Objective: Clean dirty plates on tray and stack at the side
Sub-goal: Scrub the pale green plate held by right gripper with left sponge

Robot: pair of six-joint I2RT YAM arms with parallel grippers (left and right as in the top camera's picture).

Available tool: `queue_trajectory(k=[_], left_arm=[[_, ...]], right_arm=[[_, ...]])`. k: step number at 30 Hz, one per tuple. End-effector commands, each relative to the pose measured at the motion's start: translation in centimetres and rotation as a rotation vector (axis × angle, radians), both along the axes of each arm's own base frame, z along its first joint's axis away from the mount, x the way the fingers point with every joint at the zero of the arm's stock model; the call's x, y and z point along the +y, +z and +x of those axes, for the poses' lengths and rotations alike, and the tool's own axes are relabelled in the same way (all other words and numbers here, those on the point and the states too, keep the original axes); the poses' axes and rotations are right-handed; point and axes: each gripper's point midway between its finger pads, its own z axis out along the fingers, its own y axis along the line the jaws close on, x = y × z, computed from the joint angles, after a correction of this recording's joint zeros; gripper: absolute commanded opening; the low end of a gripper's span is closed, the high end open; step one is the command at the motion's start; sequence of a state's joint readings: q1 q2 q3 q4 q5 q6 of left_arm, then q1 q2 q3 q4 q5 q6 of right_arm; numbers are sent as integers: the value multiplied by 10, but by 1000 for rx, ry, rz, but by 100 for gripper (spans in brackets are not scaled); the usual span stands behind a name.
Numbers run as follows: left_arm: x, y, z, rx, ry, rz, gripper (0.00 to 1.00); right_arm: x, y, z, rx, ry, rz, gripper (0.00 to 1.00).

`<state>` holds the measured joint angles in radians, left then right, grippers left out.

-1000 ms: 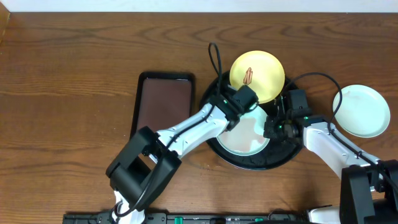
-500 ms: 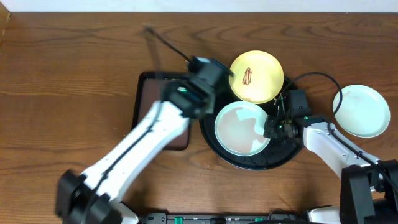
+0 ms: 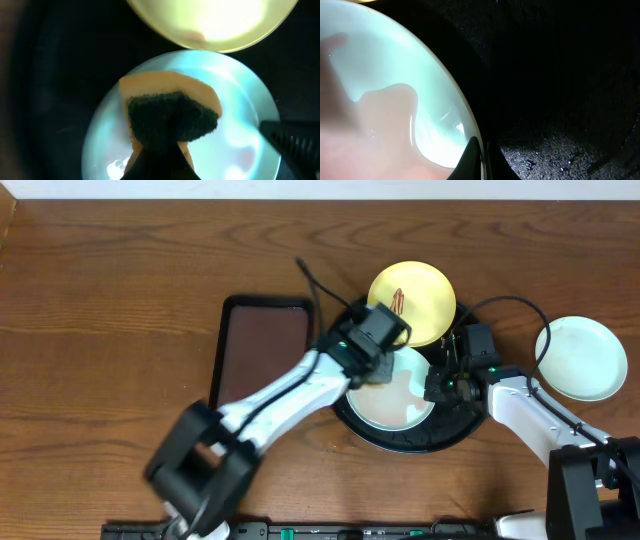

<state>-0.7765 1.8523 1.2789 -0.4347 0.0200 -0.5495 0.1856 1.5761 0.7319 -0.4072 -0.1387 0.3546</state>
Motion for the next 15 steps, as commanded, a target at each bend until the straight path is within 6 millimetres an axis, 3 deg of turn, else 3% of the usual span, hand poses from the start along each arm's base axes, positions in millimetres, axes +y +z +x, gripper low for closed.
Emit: queue_trajectory(k=[1,3,6,15], left_arm=[[-33,-21,-12,93,-47,-111,8],[-27,-43,-14,114,-37,-54,8],[-1,-59,-8,78,-15,92,7],[60,-52,21,-138,-99,498,8]], right_arm=[[-25,-16,-11,39,-31,-126,1],[-24,-16,-11,40,-29,-119,1],[-24,-15,-11,40,-29,-119,1],[-24,-15,-10,37,-29,-118,1]])
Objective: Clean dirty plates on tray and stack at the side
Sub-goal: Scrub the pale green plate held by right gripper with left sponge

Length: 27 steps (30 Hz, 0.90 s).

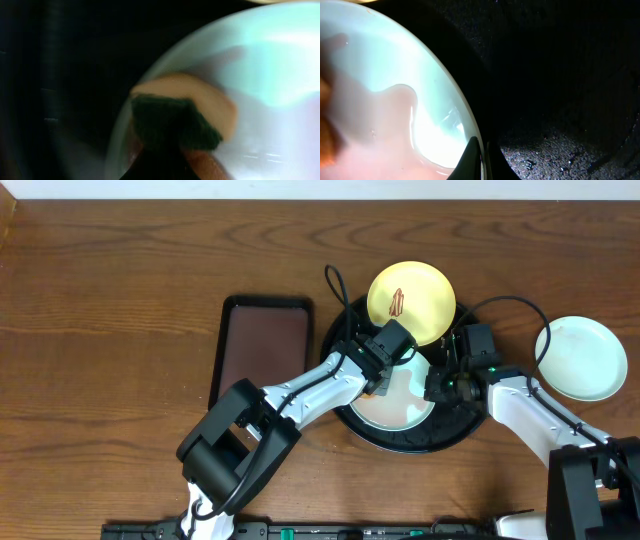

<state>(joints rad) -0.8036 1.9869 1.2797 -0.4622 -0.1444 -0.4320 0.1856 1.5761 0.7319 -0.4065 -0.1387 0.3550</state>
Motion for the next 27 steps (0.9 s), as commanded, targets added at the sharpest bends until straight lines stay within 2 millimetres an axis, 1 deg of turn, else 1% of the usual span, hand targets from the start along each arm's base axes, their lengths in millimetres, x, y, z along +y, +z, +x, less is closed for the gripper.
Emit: queue_trajectory(k=[1,8,10,13,16,17,20,24,27], left_arm=[[42,7,25,-147,-67,282,7],[48,12,29,-186,-130,371,7],[49,16,30,-208,-136,399,8],[46,28,31,-253,-142,419,7],[40,49,35,-314,-133,418,7],[36,64,36,-347,-126,399,8],[35,88,37,-385,-110,357,7],[43,126,31,-427,-47,286,8],[61,154,25,-440,28,235,7]], right_arm=[[-24,-15,-10,37,-29,-118,1],[-24,-15,-10,37,-29,-118,1],[-24,-15,-11,37,-29,-119,1],[-24,-15,-11,37,-29,-118,1],[-24,-15,-11,37,-29,-119,1],[-24,-15,-11,37,-29,-119,1],[-24,-15,-11,37,-29,-118,1],[-24,-15,-10,37,-29,-119,1],[-24,-15,-10,35,-29,-118,1]])
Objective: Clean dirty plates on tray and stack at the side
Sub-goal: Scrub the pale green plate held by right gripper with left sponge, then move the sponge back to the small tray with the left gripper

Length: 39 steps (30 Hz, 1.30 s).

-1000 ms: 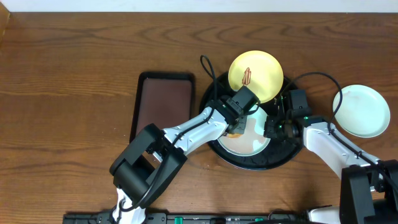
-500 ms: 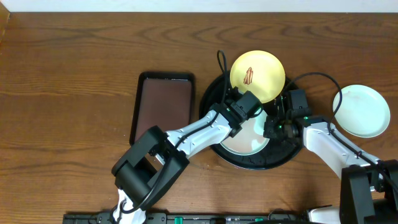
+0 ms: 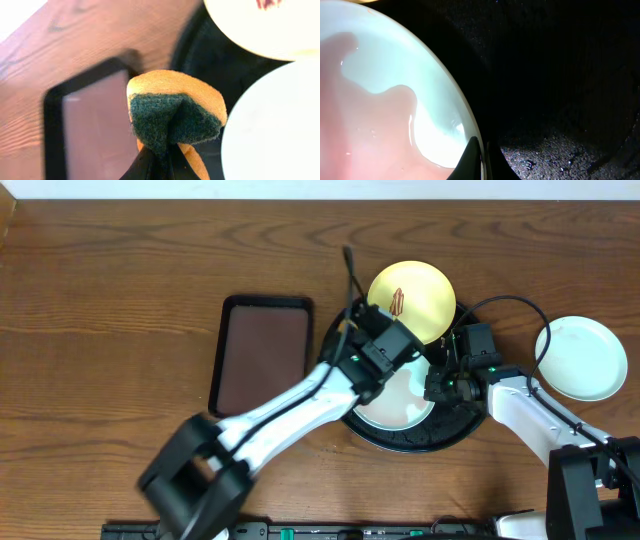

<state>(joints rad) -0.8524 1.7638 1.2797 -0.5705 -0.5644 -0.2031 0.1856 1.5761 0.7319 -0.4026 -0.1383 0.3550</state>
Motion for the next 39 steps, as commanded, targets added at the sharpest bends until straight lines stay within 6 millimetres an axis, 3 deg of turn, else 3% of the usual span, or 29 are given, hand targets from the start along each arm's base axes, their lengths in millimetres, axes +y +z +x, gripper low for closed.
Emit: queue_trajectory(k=[1,5,9,11,13,20,24,28,31,35,39], left_arm=[[28,60,1,-101,132,-112,7],[76,84,-13,-54,260,-209,7],[125,83,-21,74,407,-356,8],[140,69,-22,168,455,-454,7],[160,37,-21,285,502,-550,7],[174,-33,-16,432,527,-665,8],[176,-42,-14,449,527,-652,29],[175,-23,-13,428,514,-667,70],[176,9,-18,406,505,-675,77],[177,55,-33,359,486,-691,79],[179,97,-55,265,447,-723,80]], right_arm=[[-24,-15,-11,38,-28,-119,1],[-23,-13,-7,19,16,-128,1],[-13,4,2,-50,139,-112,1],[-10,18,9,-101,180,-110,1],[-9,37,15,-157,185,-108,1],[-6,89,30,-311,175,-95,1],[2,125,39,-408,185,-73,1],[23,158,50,-490,230,-54,1],[45,185,58,-564,260,-21,1],[75,213,70,-649,247,62,1],[116,219,79,-713,286,134,1]])
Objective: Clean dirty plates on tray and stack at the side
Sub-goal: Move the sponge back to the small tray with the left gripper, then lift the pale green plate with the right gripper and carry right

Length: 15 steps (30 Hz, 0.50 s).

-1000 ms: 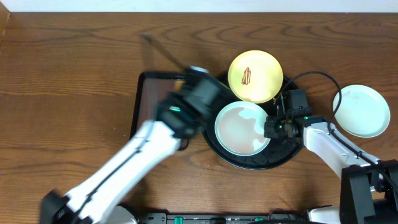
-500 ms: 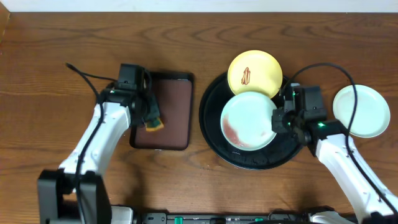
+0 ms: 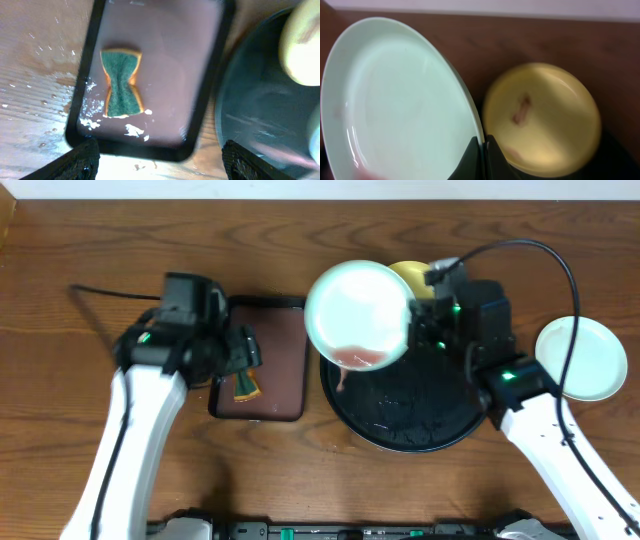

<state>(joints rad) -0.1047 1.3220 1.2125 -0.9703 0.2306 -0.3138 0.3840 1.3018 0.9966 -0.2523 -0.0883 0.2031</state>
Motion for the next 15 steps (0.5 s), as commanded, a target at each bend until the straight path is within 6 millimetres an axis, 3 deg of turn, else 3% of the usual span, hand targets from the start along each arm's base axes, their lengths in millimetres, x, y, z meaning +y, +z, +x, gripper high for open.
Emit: queue_trajectory(k=[1,6,10,12,15], left_arm=[[2,45,-15,-135,-3,-15,80],[6,96,-51,-323,3,-38,80],[12,120,-78,-432,14,-32,81],[17,126,-91,-463,27,-18,87],[23,128,-105,-480,43,1,87]], right_arm=[[40,-2,5,-1,52,63,1],[101,-26,15,-49,160,81,1],[126,-41,21,-130,191,8,1],[137,-36,19,-208,229,-52,1],[148,-21,16,-320,271,-120,1]])
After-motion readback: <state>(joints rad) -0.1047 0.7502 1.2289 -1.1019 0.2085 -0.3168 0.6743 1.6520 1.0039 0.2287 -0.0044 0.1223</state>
